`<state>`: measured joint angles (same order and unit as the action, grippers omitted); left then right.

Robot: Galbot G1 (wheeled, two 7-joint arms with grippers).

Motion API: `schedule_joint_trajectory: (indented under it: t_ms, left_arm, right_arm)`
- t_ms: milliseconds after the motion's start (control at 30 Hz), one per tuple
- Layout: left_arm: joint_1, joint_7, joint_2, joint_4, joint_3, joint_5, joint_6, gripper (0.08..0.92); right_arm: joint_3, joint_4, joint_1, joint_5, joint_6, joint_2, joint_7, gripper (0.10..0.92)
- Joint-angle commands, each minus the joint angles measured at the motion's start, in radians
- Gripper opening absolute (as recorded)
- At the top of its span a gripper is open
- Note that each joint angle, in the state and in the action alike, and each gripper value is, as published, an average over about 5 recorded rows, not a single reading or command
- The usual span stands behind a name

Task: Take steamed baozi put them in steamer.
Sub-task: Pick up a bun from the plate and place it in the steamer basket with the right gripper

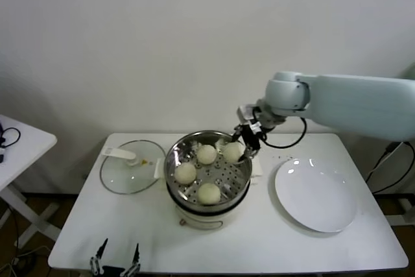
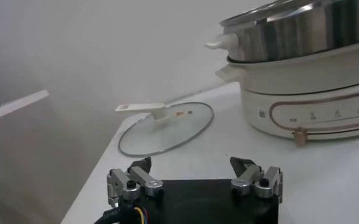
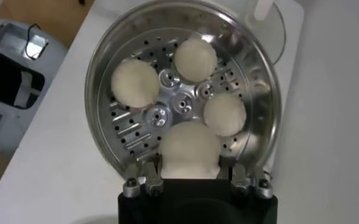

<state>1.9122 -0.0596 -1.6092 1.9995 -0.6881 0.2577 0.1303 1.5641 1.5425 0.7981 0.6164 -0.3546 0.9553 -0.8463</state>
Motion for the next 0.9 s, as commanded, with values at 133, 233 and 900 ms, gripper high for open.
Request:
schedule_joint_trajectory:
  t_ms: [133,233,900]
  left_arm:
    - [-0.004,0.0,0.005,-0.011,-0.005,-0.007,0.0,0.823]
    - [-0.008,-0.001,0.006,-0.014,-0.008,-0.012,-0.002,0.823]
    - [-0.014,-0.004,0.006,-0.012,-0.019,-0.017,-0.012,0.823]
  right_arm:
    - [-0.058,-0.155,-0.221,-0.087,-0.018,0.094,0.022,0.628]
    - [-0.055,-0.169,-0.226,-0.09,-0.014,0.101,0.021,0.628]
    - [-0.037,-0.15,-0.126,-0.012,0.034,0.069,-0.003,0.759]
